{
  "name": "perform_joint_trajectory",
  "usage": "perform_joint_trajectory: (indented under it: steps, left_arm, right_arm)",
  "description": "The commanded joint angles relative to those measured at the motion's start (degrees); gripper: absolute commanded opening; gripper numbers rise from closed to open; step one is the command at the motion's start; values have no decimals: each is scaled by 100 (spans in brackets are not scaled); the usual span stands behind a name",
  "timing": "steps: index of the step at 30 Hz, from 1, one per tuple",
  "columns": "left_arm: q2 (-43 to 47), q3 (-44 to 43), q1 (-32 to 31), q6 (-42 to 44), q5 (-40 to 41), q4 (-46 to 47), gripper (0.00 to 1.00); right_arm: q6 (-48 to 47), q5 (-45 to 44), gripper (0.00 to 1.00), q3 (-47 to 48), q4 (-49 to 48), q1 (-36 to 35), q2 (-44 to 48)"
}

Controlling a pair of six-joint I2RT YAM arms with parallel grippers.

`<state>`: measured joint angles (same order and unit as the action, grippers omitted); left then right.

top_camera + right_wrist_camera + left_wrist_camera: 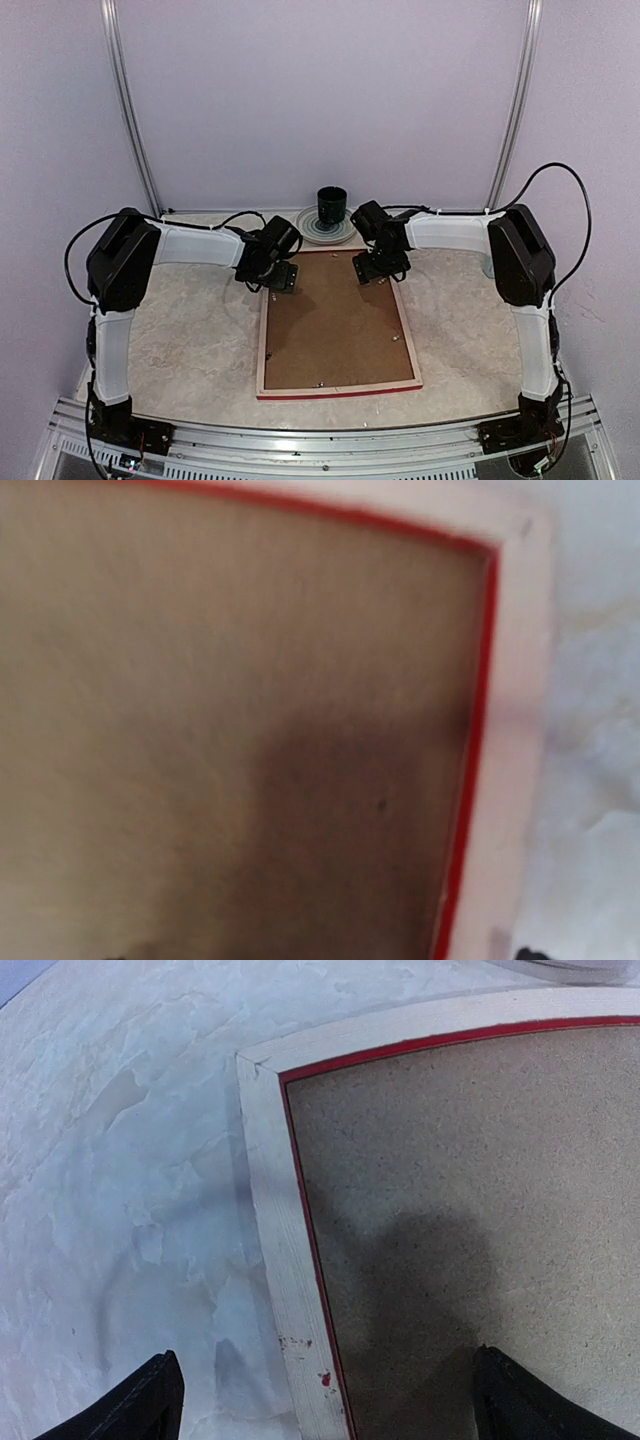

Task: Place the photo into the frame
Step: Adjust the photo frame at the center of the board.

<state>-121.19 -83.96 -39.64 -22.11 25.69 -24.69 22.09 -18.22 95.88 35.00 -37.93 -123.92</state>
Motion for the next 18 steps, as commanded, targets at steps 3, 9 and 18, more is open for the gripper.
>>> perform_joint_trajectory:
  steps: [3, 9, 18]
  left_arm:
    - [-344, -126, -78, 151, 256, -229, 99]
    - [-437, -61, -80, 131, 152, -198, 99]
    - [98, -243, 123, 101, -36, -193, 99]
  right_arm:
    - [-46, -606, 83, 96, 379, -182, -314]
    - [-68, -681, 83, -34, 387, -200, -279]
    - [-157, -333, 83, 18, 388, -201, 131]
